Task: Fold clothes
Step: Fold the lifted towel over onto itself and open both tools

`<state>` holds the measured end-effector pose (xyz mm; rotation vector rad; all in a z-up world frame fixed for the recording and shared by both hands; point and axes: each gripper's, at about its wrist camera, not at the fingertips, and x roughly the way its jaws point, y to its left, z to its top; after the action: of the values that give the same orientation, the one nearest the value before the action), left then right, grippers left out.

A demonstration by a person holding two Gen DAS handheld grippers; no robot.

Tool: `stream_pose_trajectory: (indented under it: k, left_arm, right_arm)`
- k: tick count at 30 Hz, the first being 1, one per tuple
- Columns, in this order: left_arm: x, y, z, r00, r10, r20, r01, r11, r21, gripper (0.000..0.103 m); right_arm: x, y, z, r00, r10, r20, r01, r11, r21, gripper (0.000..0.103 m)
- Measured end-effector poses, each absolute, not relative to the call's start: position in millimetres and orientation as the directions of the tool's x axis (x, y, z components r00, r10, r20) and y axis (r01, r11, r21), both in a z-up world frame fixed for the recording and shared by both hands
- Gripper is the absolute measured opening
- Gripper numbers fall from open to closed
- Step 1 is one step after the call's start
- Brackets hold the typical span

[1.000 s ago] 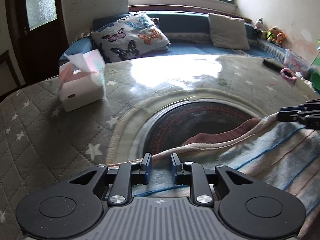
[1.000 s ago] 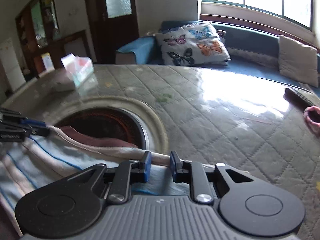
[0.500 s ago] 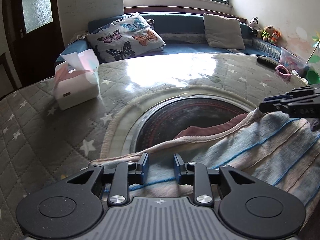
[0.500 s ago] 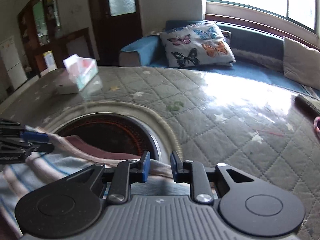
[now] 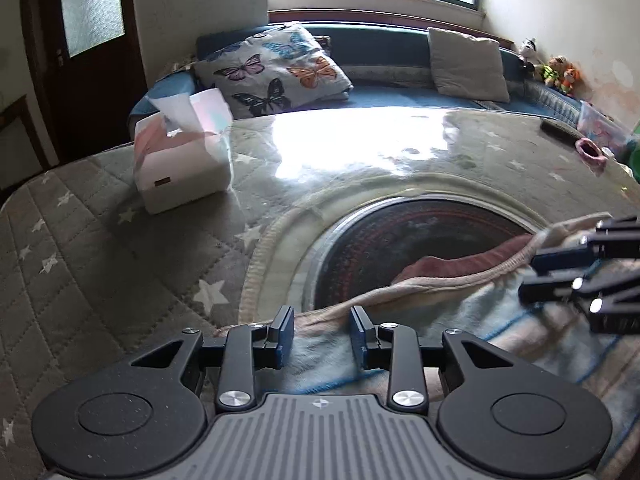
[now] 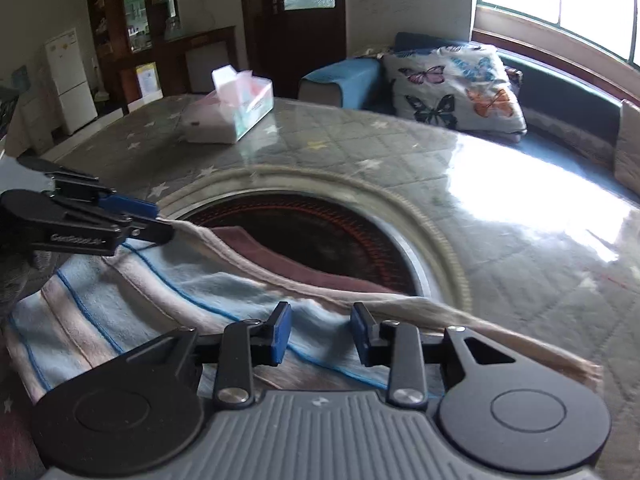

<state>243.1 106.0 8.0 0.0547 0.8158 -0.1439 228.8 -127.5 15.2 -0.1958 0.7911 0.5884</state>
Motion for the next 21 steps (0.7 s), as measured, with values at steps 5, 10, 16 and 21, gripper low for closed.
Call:
stream_pose_trajectory:
  k: [5, 10, 16, 21]
  left_arm:
    - [239.7, 96.4, 16.9, 0.686, -0.154, -0.711, 0.19, 0.981, -0.03, 0.036]
    - [250.9, 80.1, 7.7, 0.652, -0.172, -0.738, 0.244, 0.97, -0.01, 0.036]
    - [259.2, 85.0, 5.0, 0.639, -0.182, -0.748, 0.242, 0.97, -0.029, 0.04]
    - [259.6, 86.0, 5.3, 0.629, -0.185, -0.755, 0.25, 0.968, -0.029, 0.041]
  right_arm:
    - [233.8, -115.0, 12.0, 0.563, 0.423, -0.71, -0.56, 0.827, 0.049, 0.037]
    - [228.7, -111.9, 17.2, 0.561, 0.443, -0.7, -0.576, 0.815, 0.054, 0.037]
    - [207.1, -95.0, 17.0, 0.535, 0.479, -0.696, -0.657, 0.754, 0.014, 0.037]
    - [187.2, -77.9, 13.2, 0.496, 0.516, -0.698, -0.718, 0.696, 0.004, 0.037]
